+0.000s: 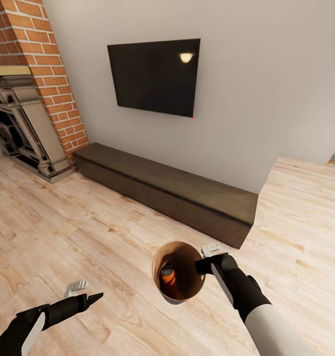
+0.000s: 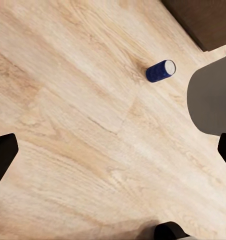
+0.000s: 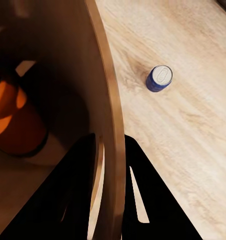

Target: Put the three can of soda from the living room inside the tash can in the kitchen.

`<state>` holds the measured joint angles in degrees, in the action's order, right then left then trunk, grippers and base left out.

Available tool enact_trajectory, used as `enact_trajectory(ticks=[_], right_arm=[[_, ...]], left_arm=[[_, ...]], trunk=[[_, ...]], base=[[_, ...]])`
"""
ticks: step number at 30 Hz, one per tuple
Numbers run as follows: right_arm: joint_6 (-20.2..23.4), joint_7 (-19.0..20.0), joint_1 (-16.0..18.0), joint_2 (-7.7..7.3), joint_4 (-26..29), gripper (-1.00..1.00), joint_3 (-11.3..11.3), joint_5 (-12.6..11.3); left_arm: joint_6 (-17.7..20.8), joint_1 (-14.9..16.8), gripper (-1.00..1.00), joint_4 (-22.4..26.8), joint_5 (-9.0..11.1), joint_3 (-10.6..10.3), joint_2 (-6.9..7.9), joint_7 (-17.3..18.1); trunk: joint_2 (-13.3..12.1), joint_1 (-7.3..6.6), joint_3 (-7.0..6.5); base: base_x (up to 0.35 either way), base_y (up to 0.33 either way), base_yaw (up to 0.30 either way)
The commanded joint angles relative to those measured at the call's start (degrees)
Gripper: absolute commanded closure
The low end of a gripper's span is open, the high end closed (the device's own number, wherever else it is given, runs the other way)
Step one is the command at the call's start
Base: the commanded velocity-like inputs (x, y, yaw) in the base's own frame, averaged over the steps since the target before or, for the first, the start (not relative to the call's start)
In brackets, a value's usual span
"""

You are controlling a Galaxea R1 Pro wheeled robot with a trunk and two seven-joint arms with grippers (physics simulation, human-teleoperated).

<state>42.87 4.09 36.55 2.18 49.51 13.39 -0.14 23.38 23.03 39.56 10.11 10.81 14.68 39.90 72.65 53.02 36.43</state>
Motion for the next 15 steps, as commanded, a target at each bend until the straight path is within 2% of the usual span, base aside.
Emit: enact_trajectory(ticks=[1, 15], right_arm=[[0.02, 0.25, 0.02, 0.01, 0.01, 1.00, -0.03, -0.92], [0.02, 0.21, 0.02, 0.02, -0.02, 1.00, -0.03, -0.92]], left_arm=[[0.00, 0.00, -1.00, 0.00, 0.00, 0.00, 0.00, 0.00], [0.00, -0.01, -1.00, 0.00, 0.00, 0.00, -0.04, 0.00]], trunk=[[0.00, 0.00, -0.10], [0.00, 0.00, -1.43]], base=[[0.000, 0.000, 0.000], [0.000, 0.000, 0.000]])
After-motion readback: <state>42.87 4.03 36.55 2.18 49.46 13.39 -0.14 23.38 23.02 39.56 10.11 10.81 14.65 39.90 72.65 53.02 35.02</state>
